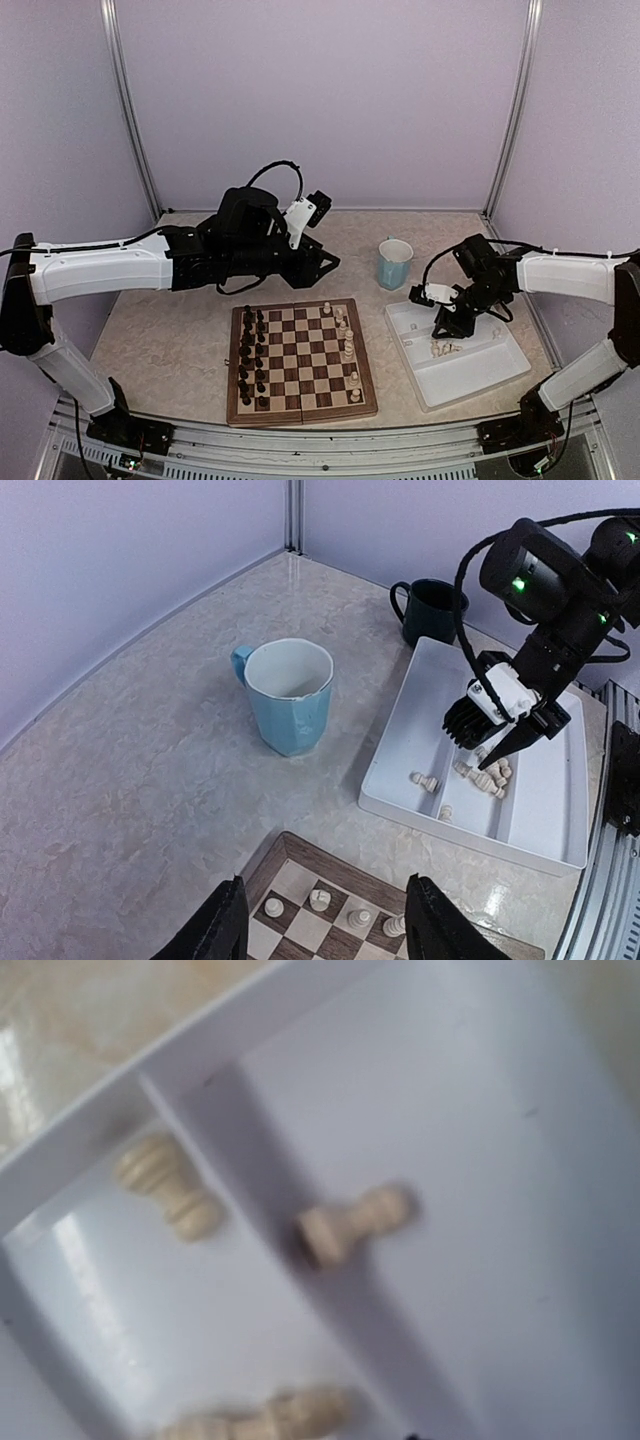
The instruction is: Set up the chess pieces on the board
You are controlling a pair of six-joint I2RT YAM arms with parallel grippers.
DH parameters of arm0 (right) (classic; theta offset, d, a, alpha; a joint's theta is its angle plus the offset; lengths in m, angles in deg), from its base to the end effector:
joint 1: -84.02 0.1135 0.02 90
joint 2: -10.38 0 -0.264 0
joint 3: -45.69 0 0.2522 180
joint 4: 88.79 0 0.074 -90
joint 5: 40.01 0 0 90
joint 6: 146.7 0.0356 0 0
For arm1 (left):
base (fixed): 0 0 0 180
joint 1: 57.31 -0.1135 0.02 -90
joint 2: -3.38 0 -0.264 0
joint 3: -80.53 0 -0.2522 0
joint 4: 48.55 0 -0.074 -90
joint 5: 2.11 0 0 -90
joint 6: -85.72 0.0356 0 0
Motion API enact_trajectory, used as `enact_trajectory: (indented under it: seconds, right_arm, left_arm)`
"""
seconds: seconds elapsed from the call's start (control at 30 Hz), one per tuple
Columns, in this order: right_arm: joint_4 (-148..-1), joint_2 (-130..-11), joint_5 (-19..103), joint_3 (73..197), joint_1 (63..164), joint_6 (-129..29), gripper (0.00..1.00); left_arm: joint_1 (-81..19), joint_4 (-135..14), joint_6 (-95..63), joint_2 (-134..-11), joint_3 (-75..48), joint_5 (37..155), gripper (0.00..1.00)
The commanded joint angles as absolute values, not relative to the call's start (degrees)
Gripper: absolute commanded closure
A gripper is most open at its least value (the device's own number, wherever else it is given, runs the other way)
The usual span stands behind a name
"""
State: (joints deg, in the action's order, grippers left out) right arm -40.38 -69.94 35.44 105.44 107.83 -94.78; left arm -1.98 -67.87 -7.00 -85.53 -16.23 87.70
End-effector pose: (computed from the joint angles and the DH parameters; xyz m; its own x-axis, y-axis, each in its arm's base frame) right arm 0.2257 0.1094 0.1839 -0.3804 -0.8204 -0.4270 -0.8992 0.4360 -0.0366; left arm 0.2079 -0.3004 0.3062 -0.2790 0.3199 -0.9054 0.8084 0.5872 -0.0416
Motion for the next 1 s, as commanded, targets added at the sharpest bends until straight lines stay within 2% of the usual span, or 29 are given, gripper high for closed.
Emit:
enact_trajectory:
  seconds: [0.0, 0.33, 0.57, 0.73, 0.97]
  right_arm:
    - [-36.49, -71.39, 33.53, 107.39, 107.65, -90.55, 0.58]
    - [-32.72, -77.42, 36.42, 110.77, 108.89, -87.45, 0.53]
    - [-32.25, -79.35, 43.76, 109.36, 113.27, -85.76, 0.53]
    - [-32.05, -81.04, 45.22, 109.19, 113.74, -85.47, 0.52]
    - [-32.68, -80.26, 53.15, 107.97, 113.81, -85.36, 0.53]
  left_arm:
    - [-1.63, -66.38, -7.99, -85.84, -15.39, 88.07, 0.46]
    - [-1.21, -65.05, -8.45, -85.9, -15.94, 86.31, 0.46]
    - [-1.12, -64.67, -8.59, -86.75, -15.57, 86.33, 0.46]
    - [-1.1, -64.75, -8.32, -87.83, -14.8, 86.47, 0.46]
    - [-1.11, -64.81, -8.19, -87.99, -15.12, 86.23, 0.46]
